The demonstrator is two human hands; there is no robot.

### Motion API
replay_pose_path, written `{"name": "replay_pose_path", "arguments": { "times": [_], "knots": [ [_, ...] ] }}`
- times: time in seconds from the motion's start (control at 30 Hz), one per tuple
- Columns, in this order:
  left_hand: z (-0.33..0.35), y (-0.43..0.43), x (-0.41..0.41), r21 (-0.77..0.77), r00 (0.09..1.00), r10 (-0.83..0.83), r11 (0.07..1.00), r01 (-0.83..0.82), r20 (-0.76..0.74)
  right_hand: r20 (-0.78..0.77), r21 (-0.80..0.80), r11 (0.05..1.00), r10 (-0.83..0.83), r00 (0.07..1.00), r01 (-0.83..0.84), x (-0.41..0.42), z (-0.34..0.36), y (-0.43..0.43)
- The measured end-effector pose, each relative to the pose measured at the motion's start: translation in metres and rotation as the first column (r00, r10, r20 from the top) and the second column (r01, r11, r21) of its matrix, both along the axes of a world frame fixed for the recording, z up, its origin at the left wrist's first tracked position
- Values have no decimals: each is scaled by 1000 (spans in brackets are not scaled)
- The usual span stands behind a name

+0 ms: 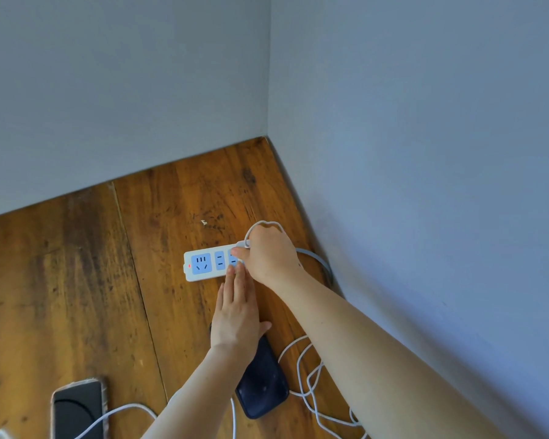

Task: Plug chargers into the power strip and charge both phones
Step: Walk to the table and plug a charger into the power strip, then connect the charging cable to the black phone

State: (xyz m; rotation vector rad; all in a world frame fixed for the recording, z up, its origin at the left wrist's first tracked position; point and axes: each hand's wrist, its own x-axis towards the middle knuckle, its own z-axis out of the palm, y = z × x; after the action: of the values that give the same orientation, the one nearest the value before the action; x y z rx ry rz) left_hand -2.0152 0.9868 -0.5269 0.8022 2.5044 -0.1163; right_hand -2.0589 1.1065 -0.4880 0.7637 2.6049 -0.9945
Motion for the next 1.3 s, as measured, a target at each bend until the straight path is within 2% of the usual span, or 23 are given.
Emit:
{"name": "replay_pose_path", "arguments": {
  "times": [0.2, 0.37, 0.5, 0.6, 0.77, 0.97, 1.13, 1.3],
  "knots": [
    [7, 0, -5, -58, 998, -62, 996, 63, 23, 18, 14, 1000, 3, 1000, -4, -2, 2, 2],
    [18, 0, -15, -71, 992, -102, 992, 107, 80, -29, 7, 998, -57, 998, 57, 7, -3, -1],
    [21, -7, -2, 99, 999, 7, 995, -10, 32, -82, -88, 996, -34, 996, 27, 36, -4, 6],
    [12, -19, 35, 217, 996, 86, 973, -84, -1, -109, -145, 978, -164, 980, 147, 82, -7, 12],
    [0, -41, 98, 252, 974, 203, 942, -222, 99, -26, -146, 954, -267, 963, 261, 179, -22, 8],
    [-1, -60, 127, 199, 947, 293, 928, -315, 134, 154, 33, 924, -382, 911, 381, 278, -34, -11],
    [-3, -69, 132, 158, 917, 359, 909, -386, 174, 242, 192, 893, -445, 862, 407, 316, -38, -23],
    [-4, -69, 133, 144, 883, 418, 881, -451, 212, 296, 146, 885, -465, 834, 442, 320, -46, -27]
  ]
}}
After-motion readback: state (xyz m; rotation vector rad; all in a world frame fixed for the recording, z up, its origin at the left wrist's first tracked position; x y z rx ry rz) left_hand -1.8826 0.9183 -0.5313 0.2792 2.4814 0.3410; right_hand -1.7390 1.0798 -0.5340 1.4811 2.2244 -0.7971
